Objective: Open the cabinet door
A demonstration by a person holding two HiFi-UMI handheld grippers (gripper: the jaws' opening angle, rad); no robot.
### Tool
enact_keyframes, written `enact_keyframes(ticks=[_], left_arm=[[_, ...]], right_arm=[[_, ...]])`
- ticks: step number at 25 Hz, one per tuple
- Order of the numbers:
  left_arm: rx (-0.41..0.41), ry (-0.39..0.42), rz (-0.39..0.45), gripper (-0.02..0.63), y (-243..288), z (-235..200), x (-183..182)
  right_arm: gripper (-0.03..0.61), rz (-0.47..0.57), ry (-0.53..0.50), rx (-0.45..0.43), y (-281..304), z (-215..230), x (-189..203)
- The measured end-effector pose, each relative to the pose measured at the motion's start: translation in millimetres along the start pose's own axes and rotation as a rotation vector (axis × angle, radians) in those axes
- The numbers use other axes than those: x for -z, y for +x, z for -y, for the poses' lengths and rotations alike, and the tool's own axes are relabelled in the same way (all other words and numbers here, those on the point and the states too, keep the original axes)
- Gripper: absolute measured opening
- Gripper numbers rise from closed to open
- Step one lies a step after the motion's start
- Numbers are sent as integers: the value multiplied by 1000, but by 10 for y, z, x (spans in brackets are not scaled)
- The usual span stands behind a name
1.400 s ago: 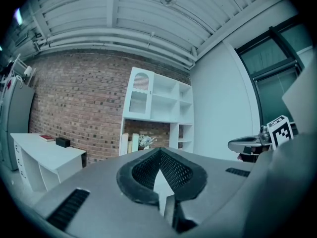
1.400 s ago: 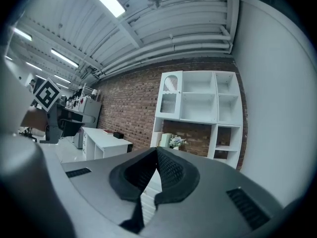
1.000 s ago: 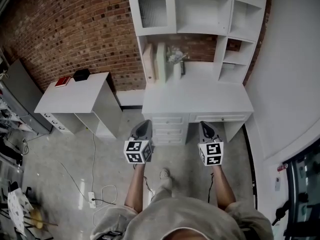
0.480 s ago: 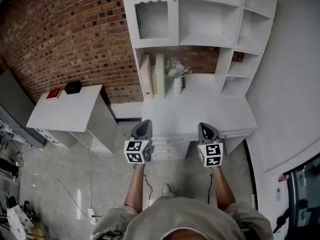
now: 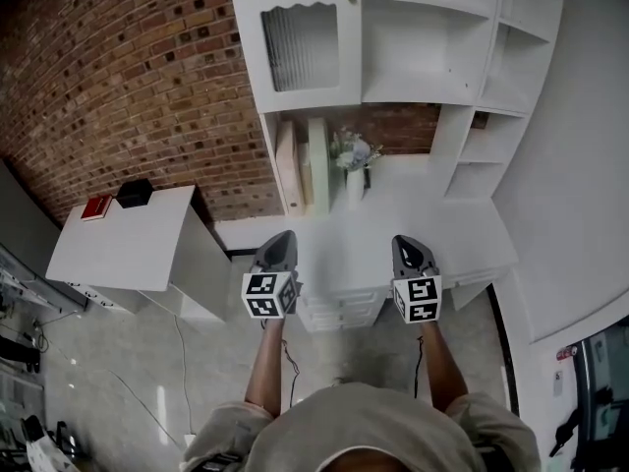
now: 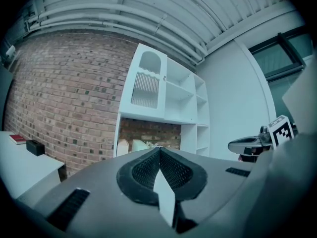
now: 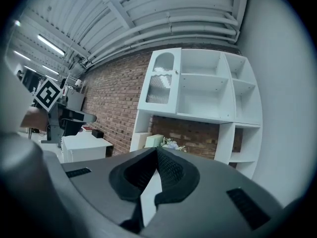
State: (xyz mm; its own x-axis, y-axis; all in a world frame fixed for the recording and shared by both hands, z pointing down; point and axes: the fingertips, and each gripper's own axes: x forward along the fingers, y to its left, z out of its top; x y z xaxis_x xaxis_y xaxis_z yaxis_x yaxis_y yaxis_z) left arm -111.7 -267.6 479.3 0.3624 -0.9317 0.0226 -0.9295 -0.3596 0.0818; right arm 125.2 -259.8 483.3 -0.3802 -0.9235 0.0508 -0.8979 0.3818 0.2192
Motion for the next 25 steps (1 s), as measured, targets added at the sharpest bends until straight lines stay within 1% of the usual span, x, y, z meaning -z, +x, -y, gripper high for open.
enact_keyframes(ticks=[4, 11, 17, 25], left_arm=[[13, -3, -3, 26, 185, -188, 7], [29, -4, -17, 26, 389, -329, 56], [21, -15, -36, 26, 538, -464, 125], [-5, -17, -21, 26, 925, -693, 75]], right_arm=[[14, -10, -2, 12, 220, -18, 42], [14, -35, 3, 15, 459, -41, 126], [14, -45, 18, 8, 664, -8, 192], [14, -31, 21, -6, 1141, 152, 195]])
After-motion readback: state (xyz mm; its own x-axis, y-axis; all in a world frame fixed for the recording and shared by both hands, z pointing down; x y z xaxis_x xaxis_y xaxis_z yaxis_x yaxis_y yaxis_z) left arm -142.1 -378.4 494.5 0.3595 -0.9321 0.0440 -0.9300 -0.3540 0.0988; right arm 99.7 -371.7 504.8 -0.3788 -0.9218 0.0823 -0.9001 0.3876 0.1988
